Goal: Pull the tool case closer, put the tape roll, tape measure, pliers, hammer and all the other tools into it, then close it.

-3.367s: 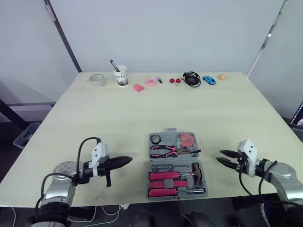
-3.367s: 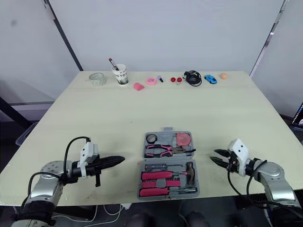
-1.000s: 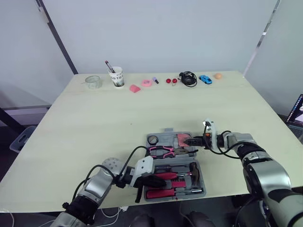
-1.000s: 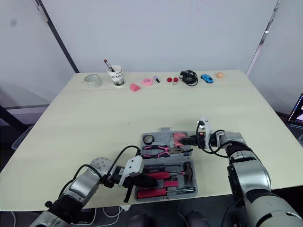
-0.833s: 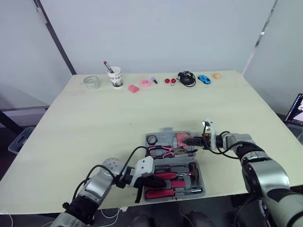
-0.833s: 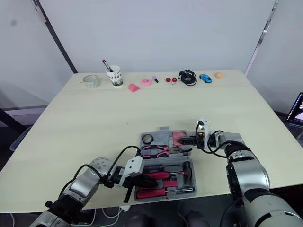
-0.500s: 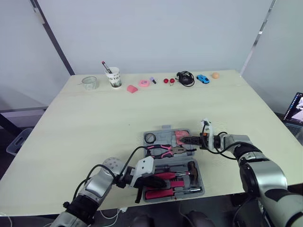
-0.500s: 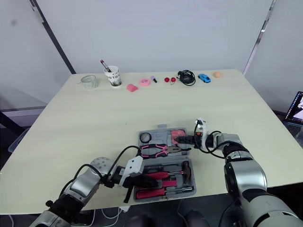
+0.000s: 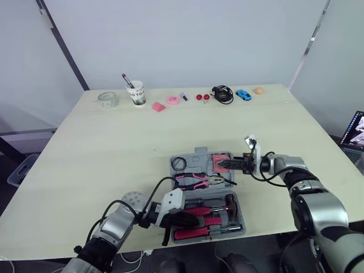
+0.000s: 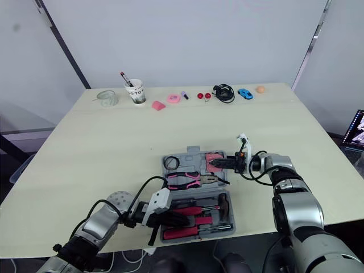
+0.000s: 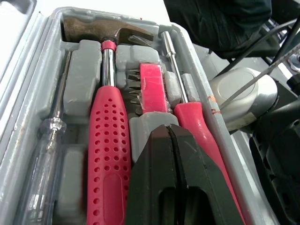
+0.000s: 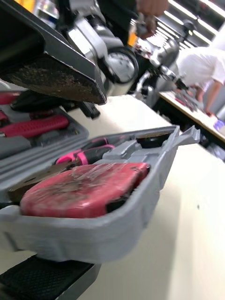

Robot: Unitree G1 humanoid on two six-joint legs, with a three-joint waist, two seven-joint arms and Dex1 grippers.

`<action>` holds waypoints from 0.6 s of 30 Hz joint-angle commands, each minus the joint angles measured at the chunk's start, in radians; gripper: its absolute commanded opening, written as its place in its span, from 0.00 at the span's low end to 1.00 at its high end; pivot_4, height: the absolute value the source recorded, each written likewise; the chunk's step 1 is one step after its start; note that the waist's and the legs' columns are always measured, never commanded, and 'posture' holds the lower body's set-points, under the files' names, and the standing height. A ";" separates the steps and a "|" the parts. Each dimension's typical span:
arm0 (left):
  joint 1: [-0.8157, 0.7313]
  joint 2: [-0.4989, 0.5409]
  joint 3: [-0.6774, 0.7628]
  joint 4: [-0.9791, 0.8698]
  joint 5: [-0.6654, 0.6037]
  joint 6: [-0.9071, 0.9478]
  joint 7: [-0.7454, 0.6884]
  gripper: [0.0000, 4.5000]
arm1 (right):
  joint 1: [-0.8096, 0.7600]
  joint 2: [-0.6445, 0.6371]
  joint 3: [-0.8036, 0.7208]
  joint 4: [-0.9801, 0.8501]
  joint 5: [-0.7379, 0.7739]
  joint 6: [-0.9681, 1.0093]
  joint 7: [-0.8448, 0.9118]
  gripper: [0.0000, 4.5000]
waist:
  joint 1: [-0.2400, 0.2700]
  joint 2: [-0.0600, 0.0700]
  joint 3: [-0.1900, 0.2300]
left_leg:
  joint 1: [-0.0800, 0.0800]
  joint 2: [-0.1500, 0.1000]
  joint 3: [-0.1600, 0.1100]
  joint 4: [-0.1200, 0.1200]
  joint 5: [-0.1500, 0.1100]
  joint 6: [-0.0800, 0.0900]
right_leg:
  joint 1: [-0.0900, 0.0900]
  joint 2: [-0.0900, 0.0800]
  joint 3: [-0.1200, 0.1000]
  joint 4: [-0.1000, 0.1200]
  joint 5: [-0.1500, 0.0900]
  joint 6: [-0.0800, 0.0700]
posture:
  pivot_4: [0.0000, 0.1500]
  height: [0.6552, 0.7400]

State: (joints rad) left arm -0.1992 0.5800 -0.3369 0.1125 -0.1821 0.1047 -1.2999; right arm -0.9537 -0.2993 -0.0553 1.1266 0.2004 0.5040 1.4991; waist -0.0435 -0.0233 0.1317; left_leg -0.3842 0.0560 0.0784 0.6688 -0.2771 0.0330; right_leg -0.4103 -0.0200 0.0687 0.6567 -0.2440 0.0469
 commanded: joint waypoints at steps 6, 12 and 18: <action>0.091 0.051 0.154 -0.123 -0.157 0.015 -0.018 0.01 | 0.079 -0.100 0.104 -0.353 0.108 0.109 0.115 1.00 | 0.005 0.001 0.001 | -0.003 0.001 -0.002 0.000 0.000 0.000 | -0.002 -0.001 -0.002 -0.001 0.000 0.000 | 1.00 1.00; 0.175 0.141 0.318 -0.175 -0.258 0.023 -0.032 0.01 | 0.214 -0.189 0.157 -0.654 0.202 0.231 0.115 1.00 | 0.005 0.001 0.001 | -0.004 0.001 -0.003 0.000 0.000 0.000 | -0.002 -0.007 -0.004 -0.001 -0.002 -0.004 | 1.00 1.00; 0.342 0.273 0.497 -0.174 -0.344 0.066 -0.090 0.01 | 0.405 -0.270 0.128 -0.998 0.289 0.356 0.036 1.00 | 0.005 0.002 0.002 | -0.006 0.000 -0.005 -0.002 0.000 0.000 | -0.002 -0.011 -0.009 -0.005 -0.002 -0.004 | 1.00 1.00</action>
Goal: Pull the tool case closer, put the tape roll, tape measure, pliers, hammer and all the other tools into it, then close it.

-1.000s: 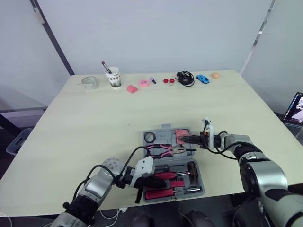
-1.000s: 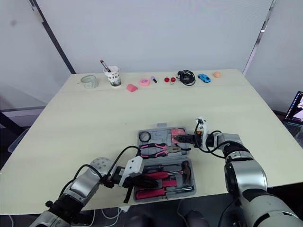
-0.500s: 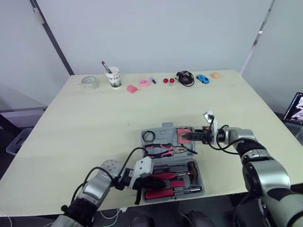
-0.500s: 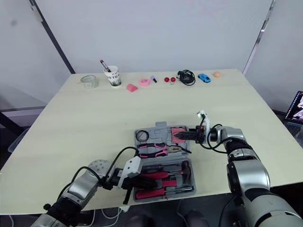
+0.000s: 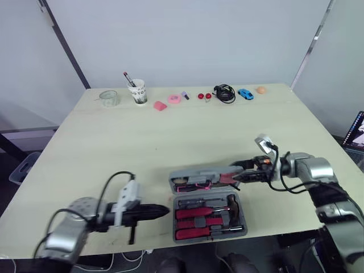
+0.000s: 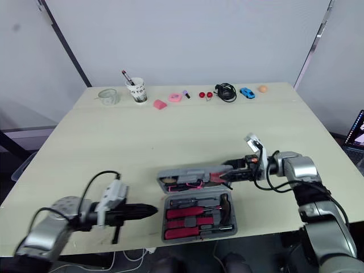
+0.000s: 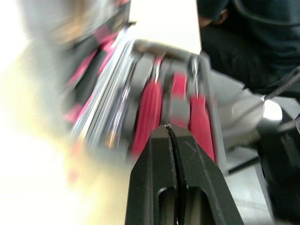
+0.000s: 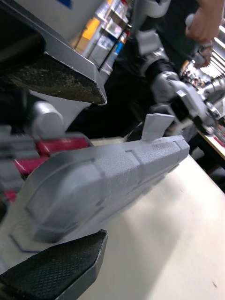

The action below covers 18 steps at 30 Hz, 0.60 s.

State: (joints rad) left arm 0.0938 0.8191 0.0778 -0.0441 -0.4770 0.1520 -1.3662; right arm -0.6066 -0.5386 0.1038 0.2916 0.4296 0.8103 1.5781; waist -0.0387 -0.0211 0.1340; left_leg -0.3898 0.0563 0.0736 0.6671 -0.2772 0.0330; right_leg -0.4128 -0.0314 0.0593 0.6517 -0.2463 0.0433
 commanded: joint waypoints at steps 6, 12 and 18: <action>0.072 0.020 0.212 0.004 -0.090 0.030 0.046 0.12 | 0.276 -0.089 -0.151 -0.381 0.132 0.049 -0.185 1.00 | 0.023 0.001 0.001 | -0.004 -0.001 -0.003 0.001 0.000 0.000 | 0.000 -0.006 -0.010 -0.007 0.000 0.000 | 1.00 1.00; 0.121 -0.025 0.285 -0.067 -0.149 0.118 0.143 0.61 | 0.549 -0.089 -0.316 -0.473 0.077 -0.231 -0.323 1.00 | 0.028 -0.001 0.000 | -0.006 -0.001 -0.003 0.000 0.000 0.000 | 0.000 -0.008 -0.016 -0.010 0.000 0.000 | 1.00 1.00; 0.163 -0.040 0.294 -0.114 -0.052 0.105 0.273 1.00 | 0.670 -0.090 -0.413 -0.412 0.020 -0.514 -0.382 1.00 | 0.025 -0.001 0.001 | -0.002 0.000 -0.002 0.001 0.000 0.000 | 0.003 -0.005 -0.015 -0.009 0.000 0.001 | 1.00 1.00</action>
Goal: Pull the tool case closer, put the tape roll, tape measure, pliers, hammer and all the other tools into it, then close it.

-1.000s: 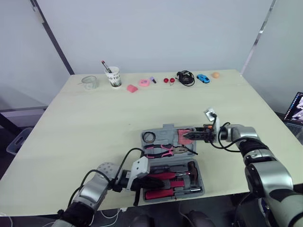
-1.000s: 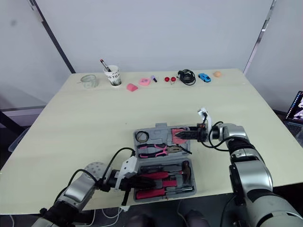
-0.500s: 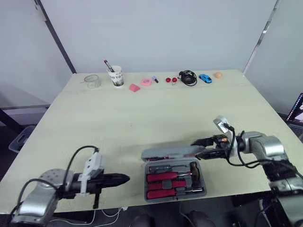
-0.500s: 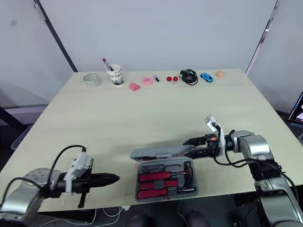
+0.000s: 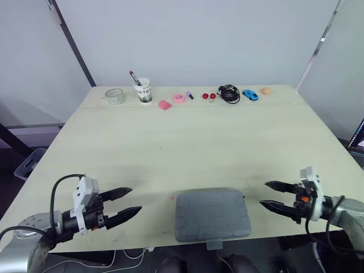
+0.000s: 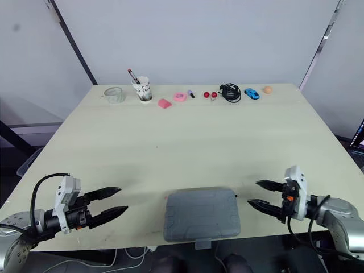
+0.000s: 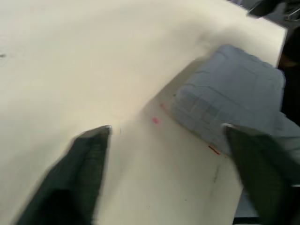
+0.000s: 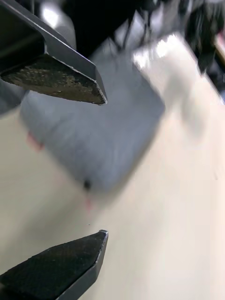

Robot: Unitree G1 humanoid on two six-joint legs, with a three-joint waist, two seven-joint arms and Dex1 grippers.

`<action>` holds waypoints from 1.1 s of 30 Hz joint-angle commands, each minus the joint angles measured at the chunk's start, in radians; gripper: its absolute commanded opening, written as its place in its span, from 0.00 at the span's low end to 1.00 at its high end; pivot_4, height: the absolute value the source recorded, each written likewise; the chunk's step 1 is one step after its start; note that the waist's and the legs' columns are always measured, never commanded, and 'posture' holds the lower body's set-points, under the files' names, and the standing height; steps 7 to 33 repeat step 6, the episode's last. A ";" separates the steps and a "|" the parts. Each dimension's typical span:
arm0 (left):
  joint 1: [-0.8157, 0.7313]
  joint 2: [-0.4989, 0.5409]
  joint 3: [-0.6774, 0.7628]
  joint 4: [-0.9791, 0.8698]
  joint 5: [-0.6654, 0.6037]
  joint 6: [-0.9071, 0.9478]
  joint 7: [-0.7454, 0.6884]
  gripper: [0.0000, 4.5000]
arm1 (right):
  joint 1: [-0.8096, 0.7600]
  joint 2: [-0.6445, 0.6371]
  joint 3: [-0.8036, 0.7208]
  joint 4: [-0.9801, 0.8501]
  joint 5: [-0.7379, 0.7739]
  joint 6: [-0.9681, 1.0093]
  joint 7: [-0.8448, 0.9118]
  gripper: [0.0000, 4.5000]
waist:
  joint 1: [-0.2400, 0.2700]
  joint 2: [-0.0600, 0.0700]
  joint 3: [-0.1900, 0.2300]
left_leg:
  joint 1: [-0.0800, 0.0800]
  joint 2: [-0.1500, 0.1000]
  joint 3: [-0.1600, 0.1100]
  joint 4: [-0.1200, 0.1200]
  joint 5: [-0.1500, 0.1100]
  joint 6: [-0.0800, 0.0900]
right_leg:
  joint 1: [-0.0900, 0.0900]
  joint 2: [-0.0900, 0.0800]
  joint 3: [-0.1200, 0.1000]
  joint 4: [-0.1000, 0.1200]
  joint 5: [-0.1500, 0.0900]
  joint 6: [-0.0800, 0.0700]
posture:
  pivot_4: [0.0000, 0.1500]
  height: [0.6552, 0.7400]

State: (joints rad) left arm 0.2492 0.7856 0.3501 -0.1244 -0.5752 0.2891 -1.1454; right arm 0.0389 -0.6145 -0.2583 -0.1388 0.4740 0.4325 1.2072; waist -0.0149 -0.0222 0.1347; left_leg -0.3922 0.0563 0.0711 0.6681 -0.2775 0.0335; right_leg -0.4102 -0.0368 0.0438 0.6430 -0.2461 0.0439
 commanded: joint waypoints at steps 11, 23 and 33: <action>-0.017 -0.024 -0.001 0.041 0.129 -0.109 0.098 1.00 | 0.062 -0.053 -0.083 0.099 -0.052 -0.254 -0.031 1.00 | 0.004 0.000 0.000 | -0.001 -0.001 0.001 0.000 0.000 0.000 | 0.000 0.001 0.000 0.000 0.000 0.000 | 1.00 1.00; -0.017 -0.024 -0.001 0.041 0.129 -0.109 0.098 1.00 | 0.062 -0.053 -0.083 0.099 -0.052 -0.254 -0.031 1.00 | 0.004 0.000 0.000 | -0.001 -0.001 0.001 0.000 0.000 0.000 | 0.000 0.001 0.000 0.000 0.000 0.000 | 1.00 1.00; -0.017 -0.024 -0.001 0.041 0.129 -0.109 0.098 1.00 | 0.062 -0.053 -0.083 0.099 -0.052 -0.254 -0.031 1.00 | 0.004 0.000 0.000 | -0.001 -0.001 0.001 0.000 0.000 0.000 | 0.000 0.001 0.000 0.000 0.000 0.000 | 1.00 1.00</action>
